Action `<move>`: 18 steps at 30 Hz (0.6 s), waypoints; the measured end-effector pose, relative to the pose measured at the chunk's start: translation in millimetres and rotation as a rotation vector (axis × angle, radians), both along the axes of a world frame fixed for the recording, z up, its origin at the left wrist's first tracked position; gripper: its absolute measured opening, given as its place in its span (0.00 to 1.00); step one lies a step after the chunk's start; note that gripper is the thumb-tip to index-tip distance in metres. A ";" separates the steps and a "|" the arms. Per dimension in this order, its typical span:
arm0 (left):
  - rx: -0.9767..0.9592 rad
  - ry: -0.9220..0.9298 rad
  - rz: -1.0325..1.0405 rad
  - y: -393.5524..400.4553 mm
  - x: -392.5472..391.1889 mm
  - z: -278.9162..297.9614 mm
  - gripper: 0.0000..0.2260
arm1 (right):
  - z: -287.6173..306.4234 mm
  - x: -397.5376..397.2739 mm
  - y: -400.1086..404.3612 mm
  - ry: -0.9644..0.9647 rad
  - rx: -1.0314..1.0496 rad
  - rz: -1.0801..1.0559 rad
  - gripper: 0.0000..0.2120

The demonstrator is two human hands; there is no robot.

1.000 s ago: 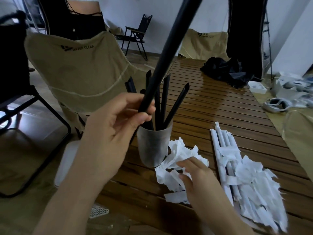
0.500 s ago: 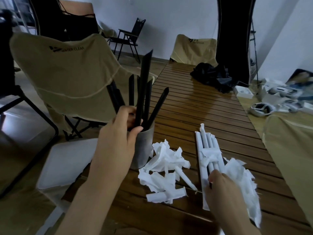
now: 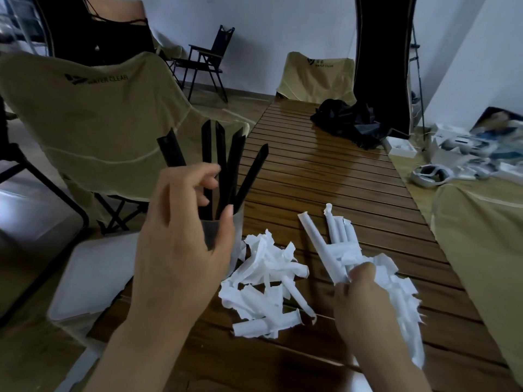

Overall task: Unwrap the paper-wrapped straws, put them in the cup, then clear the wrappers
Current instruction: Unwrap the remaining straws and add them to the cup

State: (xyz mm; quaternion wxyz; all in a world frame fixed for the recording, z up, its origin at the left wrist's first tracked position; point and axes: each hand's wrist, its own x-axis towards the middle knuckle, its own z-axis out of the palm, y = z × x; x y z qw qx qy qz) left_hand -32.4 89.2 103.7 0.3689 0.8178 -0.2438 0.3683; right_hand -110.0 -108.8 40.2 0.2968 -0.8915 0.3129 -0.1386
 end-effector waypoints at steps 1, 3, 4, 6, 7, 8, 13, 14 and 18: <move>0.039 -0.028 -0.028 -2.8 -2.8 -0.4 0.16 | 2.9 -1.2 -0.6 -0.044 0.033 -0.013 0.03; 0.164 -0.044 -0.107 -8.7 -6.6 -4.2 0.11 | 9.1 -2.9 -0.3 -0.118 0.092 -0.040 0.03; 0.229 -0.037 -0.152 -11.9 -7.8 -7.1 0.10 | 11.6 -2.7 -0.8 -0.138 0.146 -0.058 0.05; 0.344 -0.019 -0.238 -18.7 -9.4 -13.3 0.10 | 18.2 -1.0 -3.9 -0.129 0.273 -0.075 0.10; 0.392 -0.008 -0.272 -21.7 -10.3 -16.2 0.10 | 20.5 -1.3 -7.2 -0.107 0.295 -0.053 0.11; 0.429 0.011 -0.299 -24.2 -11.1 -18.5 0.10 | 21.8 -2.6 -12.6 -0.089 0.282 -0.007 0.11; 0.568 0.066 -0.391 -29.4 -9.6 -23.4 0.12 | 39.0 -20.4 -44.2 -0.196 0.000 0.186 0.09; 0.569 0.070 -0.395 -29.2 -9.2 -23.8 0.14 | 41.8 -23.3 -48.8 -0.257 -0.010 0.192 0.09; 0.496 0.106 -0.397 -27.5 -11.0 -21.7 0.13 | 44.9 -25.8 -48.1 -0.424 0.149 0.317 0.09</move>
